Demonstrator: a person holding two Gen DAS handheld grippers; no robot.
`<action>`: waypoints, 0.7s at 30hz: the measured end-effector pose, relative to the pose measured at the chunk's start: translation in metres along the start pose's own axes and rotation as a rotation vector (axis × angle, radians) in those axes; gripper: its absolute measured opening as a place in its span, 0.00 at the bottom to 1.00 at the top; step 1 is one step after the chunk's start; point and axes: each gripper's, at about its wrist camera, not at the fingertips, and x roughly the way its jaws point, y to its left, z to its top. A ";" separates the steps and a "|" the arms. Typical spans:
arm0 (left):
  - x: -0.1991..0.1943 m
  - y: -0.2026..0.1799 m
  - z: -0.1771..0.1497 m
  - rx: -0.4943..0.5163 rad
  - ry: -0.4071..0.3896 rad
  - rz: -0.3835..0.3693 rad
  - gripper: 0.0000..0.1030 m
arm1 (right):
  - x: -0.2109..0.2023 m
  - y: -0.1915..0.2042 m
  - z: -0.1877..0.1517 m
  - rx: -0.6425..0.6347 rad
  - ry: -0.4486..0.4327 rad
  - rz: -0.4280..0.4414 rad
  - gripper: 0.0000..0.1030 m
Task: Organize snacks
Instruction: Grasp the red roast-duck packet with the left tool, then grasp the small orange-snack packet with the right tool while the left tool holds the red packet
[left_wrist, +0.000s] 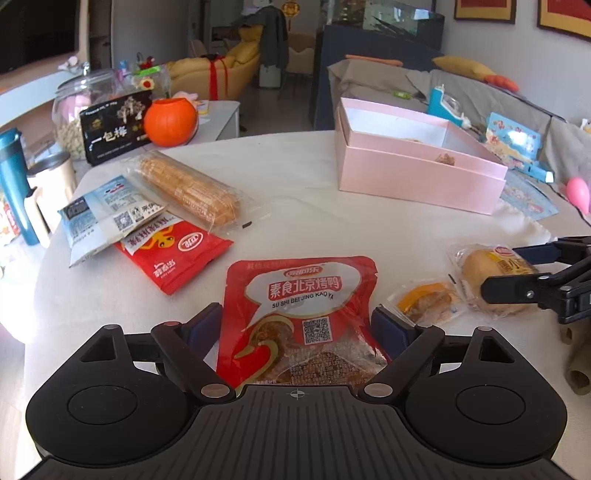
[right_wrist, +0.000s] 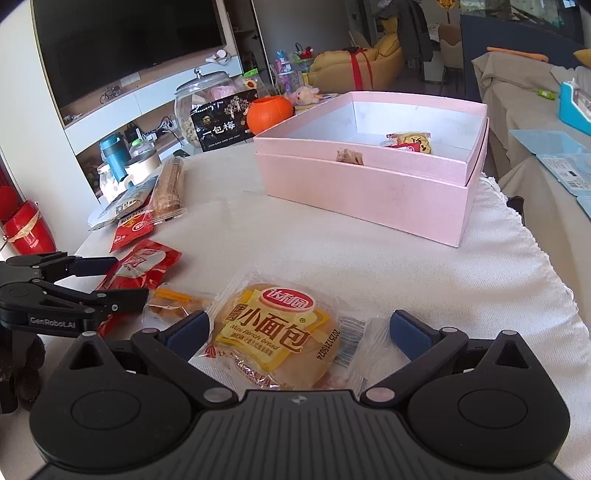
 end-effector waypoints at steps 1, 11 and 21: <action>-0.002 0.001 -0.002 -0.002 -0.003 -0.002 0.87 | 0.001 0.002 0.001 -0.012 0.007 -0.007 1.00; -0.004 0.000 -0.006 -0.016 -0.034 0.013 0.87 | -0.031 0.025 0.017 -0.114 -0.063 -0.096 0.95; -0.004 0.000 -0.007 -0.020 -0.036 0.013 0.87 | -0.021 0.082 -0.004 -0.430 -0.021 -0.107 0.63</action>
